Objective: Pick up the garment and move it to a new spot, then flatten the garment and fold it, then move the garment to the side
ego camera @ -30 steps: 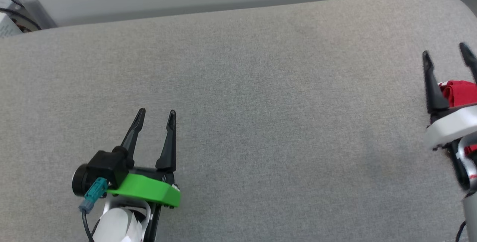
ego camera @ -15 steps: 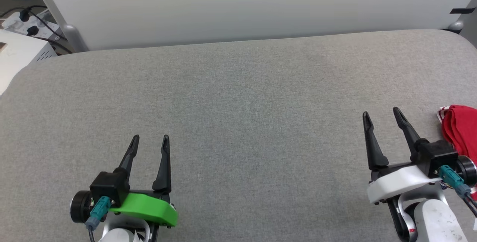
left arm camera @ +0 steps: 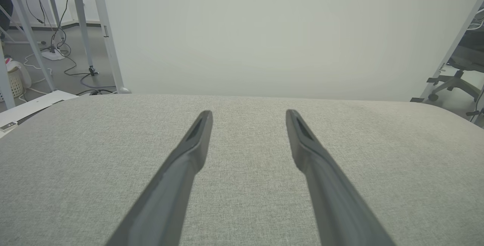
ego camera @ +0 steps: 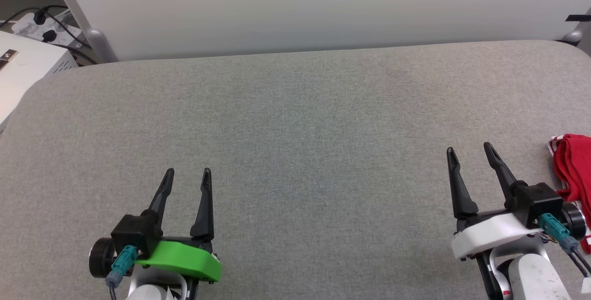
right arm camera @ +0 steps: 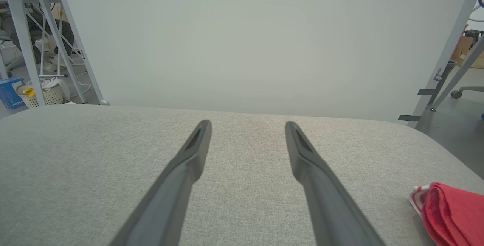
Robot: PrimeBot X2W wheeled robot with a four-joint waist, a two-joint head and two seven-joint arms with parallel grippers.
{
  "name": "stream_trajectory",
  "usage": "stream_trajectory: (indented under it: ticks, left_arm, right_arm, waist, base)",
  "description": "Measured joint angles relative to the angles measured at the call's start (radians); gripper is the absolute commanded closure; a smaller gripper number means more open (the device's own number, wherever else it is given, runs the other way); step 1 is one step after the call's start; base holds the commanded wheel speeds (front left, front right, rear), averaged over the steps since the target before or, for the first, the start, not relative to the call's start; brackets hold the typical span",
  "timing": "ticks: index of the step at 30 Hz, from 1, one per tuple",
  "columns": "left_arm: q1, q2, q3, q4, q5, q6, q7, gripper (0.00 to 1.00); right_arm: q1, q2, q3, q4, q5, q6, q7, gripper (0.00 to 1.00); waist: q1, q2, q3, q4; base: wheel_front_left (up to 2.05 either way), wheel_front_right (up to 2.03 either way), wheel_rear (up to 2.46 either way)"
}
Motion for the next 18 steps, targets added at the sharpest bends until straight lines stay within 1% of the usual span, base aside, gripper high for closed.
stream_trajectory:
  ticks: [6, 7, 18]
  left_arm:
    - [0.000, -0.001, -0.002, -0.014, -0.003, -0.002, 0.000, 0.00]
    - [0.000, -0.001, -0.007, -0.016, -0.003, -0.003, 0.000, 1.00]
    - [0.000, -0.001, -0.009, -0.016, 0.004, 0.002, 0.020, 1.00]
  right_arm:
    - [0.000, 0.000, 0.005, 0.001, 0.005, 0.000, -0.004, 0.00]
    - [0.000, 0.000, 0.006, 0.001, 0.005, 0.000, -0.004, 1.00]
    - [0.000, 0.000, 0.005, -0.004, 0.004, 0.000, 0.015, 1.00]
  waist:
    - [0.0000, 0.0000, 0.003, -0.001]
    - [0.0000, 0.0000, 0.005, -0.002]
    - [0.0001, 0.0000, -0.001, 0.004]
  base:
    - [0.00, 0.00, 0.00]
    - [0.00, 0.00, 0.00]
    - [0.00, 0.00, 0.00]
